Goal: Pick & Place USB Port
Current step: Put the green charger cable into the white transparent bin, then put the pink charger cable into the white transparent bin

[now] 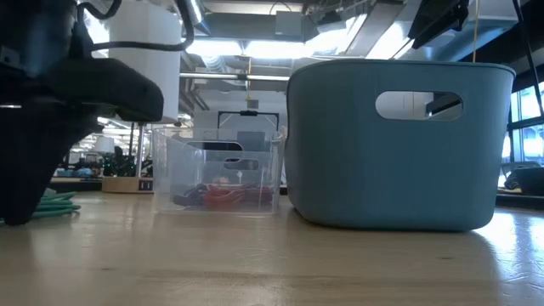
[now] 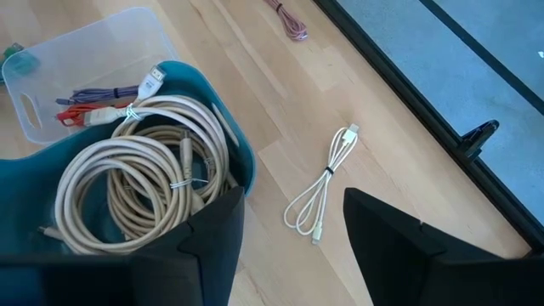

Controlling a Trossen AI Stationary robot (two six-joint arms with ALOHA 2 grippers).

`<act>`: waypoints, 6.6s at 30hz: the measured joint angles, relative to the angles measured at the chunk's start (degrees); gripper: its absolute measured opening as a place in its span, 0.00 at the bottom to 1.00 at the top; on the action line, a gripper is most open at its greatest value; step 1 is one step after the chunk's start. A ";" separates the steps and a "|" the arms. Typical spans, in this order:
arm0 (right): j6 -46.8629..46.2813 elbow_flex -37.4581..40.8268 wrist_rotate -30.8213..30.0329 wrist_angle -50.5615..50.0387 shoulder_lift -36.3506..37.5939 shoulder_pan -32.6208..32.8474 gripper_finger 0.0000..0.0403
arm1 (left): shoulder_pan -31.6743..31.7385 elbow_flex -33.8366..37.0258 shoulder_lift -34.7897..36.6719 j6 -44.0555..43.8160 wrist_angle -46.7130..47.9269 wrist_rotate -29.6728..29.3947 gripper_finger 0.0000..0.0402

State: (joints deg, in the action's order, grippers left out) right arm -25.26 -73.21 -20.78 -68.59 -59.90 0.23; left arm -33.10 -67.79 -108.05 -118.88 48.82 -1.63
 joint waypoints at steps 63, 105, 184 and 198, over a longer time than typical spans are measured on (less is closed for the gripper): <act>-1.73 0.00 -1.07 1.02 0.02 0.01 0.51 | 31.76 -2.91 2.32 53.16 -12.17 0.57 0.01; -5.83 0.00 -2.58 1.48 0.02 -0.04 0.51 | 39.06 -3.31 26.91 89.34 -45.36 -3.60 0.43; -10.32 0.00 -2.56 4.50 0.02 -0.07 0.51 | 59.23 -21.22 -0.41 141.52 -7.11 -7.57 0.42; -10.56 0.00 -2.56 4.52 0.02 -0.05 0.51 | 63.20 -21.27 -9.46 146.20 -6.54 -6.95 0.42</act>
State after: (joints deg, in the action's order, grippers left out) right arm -35.81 -73.21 -23.33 -64.07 -59.88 0.18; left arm 30.10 -89.06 -117.51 27.32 42.27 -8.58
